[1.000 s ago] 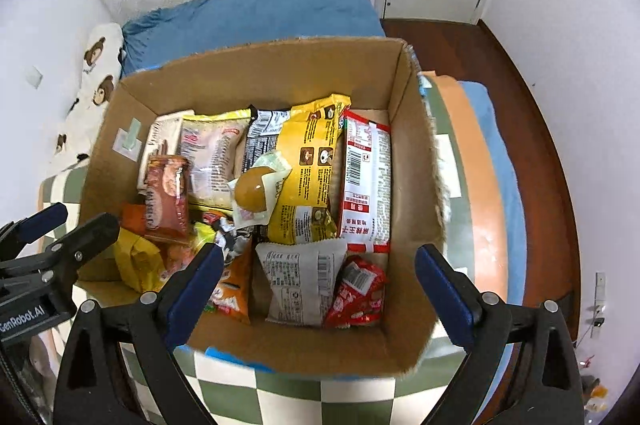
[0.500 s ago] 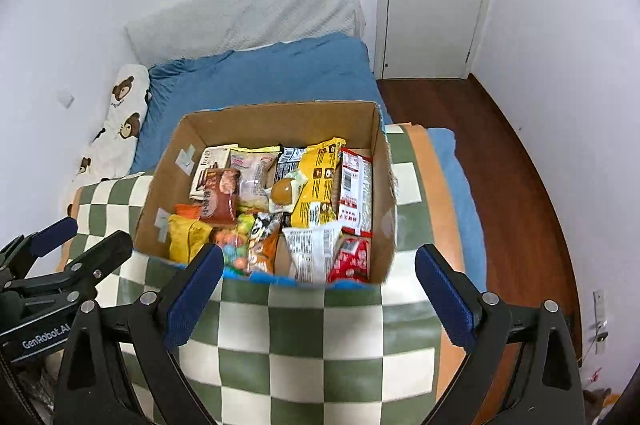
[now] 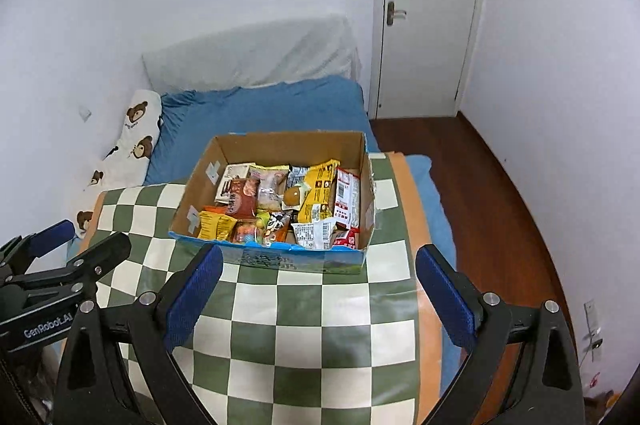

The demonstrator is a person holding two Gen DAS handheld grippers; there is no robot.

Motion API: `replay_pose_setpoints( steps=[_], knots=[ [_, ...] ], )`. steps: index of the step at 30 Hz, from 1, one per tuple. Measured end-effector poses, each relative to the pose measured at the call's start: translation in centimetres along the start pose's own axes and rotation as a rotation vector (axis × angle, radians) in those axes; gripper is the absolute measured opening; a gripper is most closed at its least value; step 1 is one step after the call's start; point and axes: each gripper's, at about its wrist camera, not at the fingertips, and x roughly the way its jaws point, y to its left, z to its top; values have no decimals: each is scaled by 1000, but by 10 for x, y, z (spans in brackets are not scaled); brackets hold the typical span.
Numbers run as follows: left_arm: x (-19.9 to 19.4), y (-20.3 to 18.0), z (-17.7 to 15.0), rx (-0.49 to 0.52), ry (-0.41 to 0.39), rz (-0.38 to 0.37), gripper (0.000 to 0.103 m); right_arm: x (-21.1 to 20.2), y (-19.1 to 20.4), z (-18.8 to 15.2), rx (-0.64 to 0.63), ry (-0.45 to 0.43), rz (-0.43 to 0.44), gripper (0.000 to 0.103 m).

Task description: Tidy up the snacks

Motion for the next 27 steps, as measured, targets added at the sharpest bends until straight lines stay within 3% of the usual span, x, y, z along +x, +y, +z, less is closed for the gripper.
replay_pose_setpoints(
  steps=[7,14,18,20,27],
  knots=[
    [-30,0,-12,-7,-37,8,97,-41,11,-13,-46,-49,-16,100],
    [-47,1,-19,0,-69,26,97,-54,19,-21,-66,-50,0,100],
    [-47,3,-20,-2,-76,32,97,-57,20,-23,-65,-57,3,102],
    [-45,3,-19,1,-76,36,103,-56,20,-21,-63,-59,2,102],
    [-27,5,-11,7,-84,71,103,-39,15,-11,-43,-71,-29,102]
  ],
)
